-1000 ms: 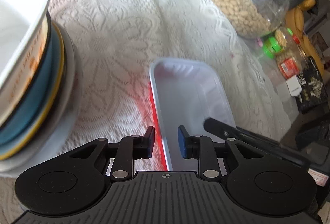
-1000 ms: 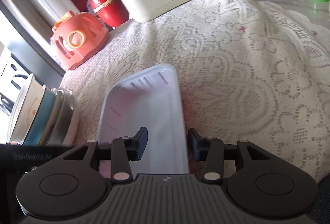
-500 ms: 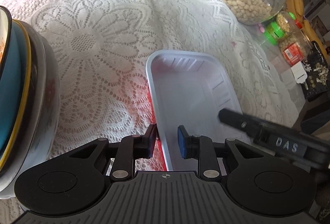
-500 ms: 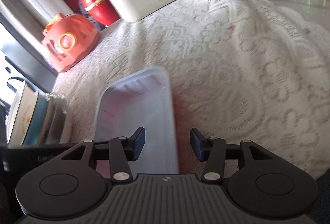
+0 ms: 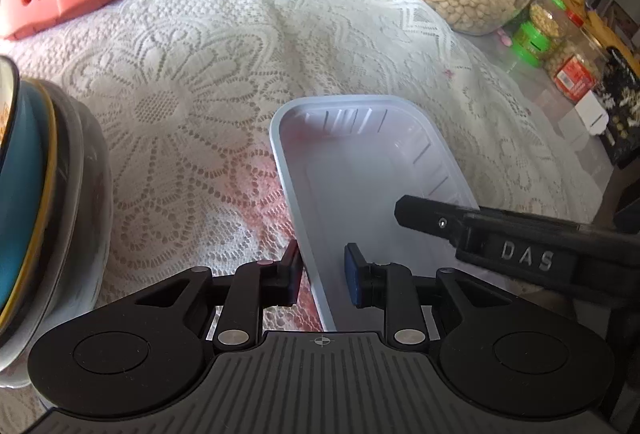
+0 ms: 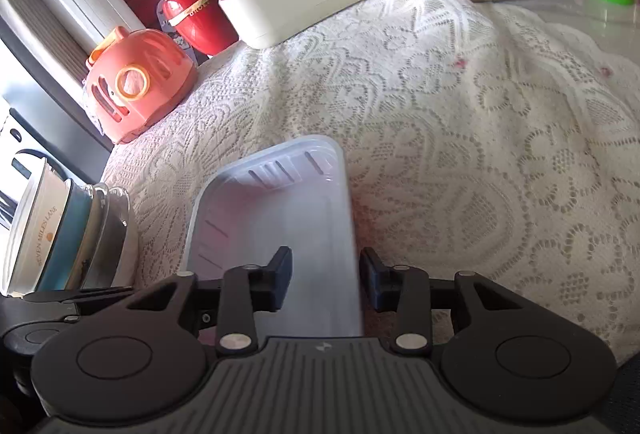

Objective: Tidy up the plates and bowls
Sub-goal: 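Lift the white-and-red tray with both grippers and carry it toward the bowl stack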

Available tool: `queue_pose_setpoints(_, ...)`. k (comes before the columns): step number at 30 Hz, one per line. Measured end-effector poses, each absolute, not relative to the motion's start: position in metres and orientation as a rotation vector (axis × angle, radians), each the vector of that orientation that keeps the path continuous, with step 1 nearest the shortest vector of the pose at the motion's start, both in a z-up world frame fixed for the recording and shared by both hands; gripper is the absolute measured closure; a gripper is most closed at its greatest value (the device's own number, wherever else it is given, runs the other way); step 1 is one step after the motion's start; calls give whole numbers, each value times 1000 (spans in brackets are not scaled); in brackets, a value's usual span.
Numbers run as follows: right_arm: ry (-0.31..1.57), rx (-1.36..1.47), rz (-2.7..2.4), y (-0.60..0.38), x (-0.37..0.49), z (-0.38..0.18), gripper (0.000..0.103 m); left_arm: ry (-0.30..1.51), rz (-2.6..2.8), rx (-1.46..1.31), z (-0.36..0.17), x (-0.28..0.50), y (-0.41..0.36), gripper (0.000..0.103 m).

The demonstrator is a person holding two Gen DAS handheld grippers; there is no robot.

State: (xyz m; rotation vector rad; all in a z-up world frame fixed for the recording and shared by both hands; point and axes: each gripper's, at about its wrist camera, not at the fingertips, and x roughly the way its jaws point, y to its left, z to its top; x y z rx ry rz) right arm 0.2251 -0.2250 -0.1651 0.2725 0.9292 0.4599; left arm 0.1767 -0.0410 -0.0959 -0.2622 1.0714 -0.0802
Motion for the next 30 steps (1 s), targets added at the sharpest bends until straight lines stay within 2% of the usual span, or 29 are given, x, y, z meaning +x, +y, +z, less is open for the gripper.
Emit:
queue_pose_setpoints(8, 966, 276, 533, -222, 211, -160, 66, 1211, -92, -451, -96, 161, -5, 82)
queue_pose_setpoints(12, 959, 235, 622, -217, 195, -153, 66, 1185, -58, -414, -95, 145, -3, 85)
queue_pose_setpoints(24, 1006, 301, 575, -218, 189, -164, 67, 1149, -4, -327, -88, 146, -18, 84)
queue_pose_setpoints(27, 963, 271, 556, -217, 181, -147, 67, 1110, -42, -325, -64, 146, -13, 83)
queue_pose_setpoints(30, 842, 241, 585, -213, 178, -102, 67, 985, -64, -288, -9, 142, 4, 83)
